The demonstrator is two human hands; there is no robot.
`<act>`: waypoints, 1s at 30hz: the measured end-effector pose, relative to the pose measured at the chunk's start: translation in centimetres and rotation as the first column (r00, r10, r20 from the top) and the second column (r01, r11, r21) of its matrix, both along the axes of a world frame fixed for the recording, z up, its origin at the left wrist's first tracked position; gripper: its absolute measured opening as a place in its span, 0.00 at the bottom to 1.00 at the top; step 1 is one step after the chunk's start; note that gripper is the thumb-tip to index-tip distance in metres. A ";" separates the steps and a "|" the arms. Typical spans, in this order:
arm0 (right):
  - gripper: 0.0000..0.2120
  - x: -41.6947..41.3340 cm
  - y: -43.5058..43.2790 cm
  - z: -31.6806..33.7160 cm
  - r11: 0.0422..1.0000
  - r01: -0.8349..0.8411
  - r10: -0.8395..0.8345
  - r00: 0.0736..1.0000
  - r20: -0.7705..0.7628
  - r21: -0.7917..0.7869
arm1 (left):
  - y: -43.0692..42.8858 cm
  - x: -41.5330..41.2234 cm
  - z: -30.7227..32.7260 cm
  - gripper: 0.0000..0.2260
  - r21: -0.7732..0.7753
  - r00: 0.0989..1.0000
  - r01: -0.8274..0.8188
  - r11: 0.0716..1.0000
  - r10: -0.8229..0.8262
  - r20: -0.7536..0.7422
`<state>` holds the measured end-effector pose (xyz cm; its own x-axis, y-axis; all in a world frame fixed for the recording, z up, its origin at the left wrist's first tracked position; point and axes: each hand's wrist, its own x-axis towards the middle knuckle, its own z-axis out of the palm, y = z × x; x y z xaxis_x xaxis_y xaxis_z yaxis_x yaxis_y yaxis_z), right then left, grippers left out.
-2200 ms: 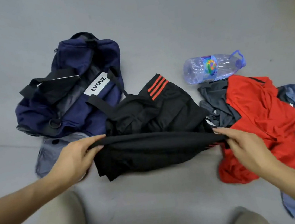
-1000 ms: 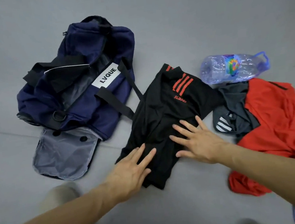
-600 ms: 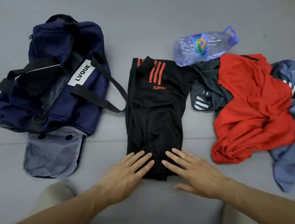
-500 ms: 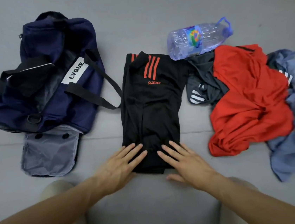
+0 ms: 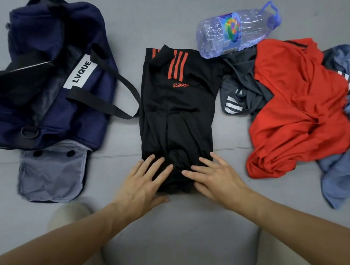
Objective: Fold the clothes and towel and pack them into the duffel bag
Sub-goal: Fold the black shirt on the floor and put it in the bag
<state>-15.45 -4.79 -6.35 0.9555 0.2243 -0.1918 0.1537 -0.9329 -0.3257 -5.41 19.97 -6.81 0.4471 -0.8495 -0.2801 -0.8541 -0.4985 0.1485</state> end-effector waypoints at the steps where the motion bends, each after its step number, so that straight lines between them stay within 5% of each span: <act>1: 0.20 -0.3 0.1 0.3 0.997 0.039 -0.038 0.999 -0.010 0.073 | 0.0 -0.2 0.2 0.37 -0.041 1.000 -0.008 0.999 0.007 -0.011; 4: 0.17 -1.2 0.2 1.1 0.964 0.137 -0.143 0.990 0.007 0.226 | 0.1 -0.7 0.9 0.27 -0.177 0.997 -0.020 0.984 0.007 -0.071; 9: 0.18 -1.9 -0.5 1.6 0.978 0.073 -0.084 0.995 0.050 0.194 | 0.0 -1.6 2.4 0.25 -0.225 0.975 -0.140 0.964 0.094 -0.203; 12: 0.23 -1.7 -0.6 2.4 0.955 0.003 0.016 0.998 -0.062 0.296 | 0.1 -1.7 3.3 0.23 -0.246 0.954 -0.179 0.953 0.108 -0.278; 17: 0.15 0.6 -1.0 4.1 0.928 0.184 -0.082 0.949 -0.303 0.324 | -0.1 0.4 4.1 0.14 -0.225 0.877 -0.264 0.938 0.137 -0.460; 20: 0.27 1.8 -1.3 3.9 0.901 0.318 -0.202 0.910 -0.362 0.296 | -1.2 1.3 3.7 0.16 -0.171 0.764 -0.483 0.859 0.318 -0.561; 23: 0.33 2.6 -1.3 3.3 0.911 0.324 -0.279 0.940 -0.196 0.255 | -2.6 2.4 3.2 0.21 -0.075 0.737 -0.517 0.852 0.399 -0.545; 26: 0.28 2.4 -1.4 2.2 0.995 0.081 -0.088 0.991 0.106 0.061 | -3.3 3.5 2.7 0.24 -0.089 0.820 -0.439 0.894 0.358 -0.446; 30: 0.37 1.4 -1.4 0.3 0.992 -0.072 0.070 0.997 -0.017 -0.105 | -3.1 4.1 2.1 0.25 -0.120 0.940 -0.313 0.942 0.290 -0.179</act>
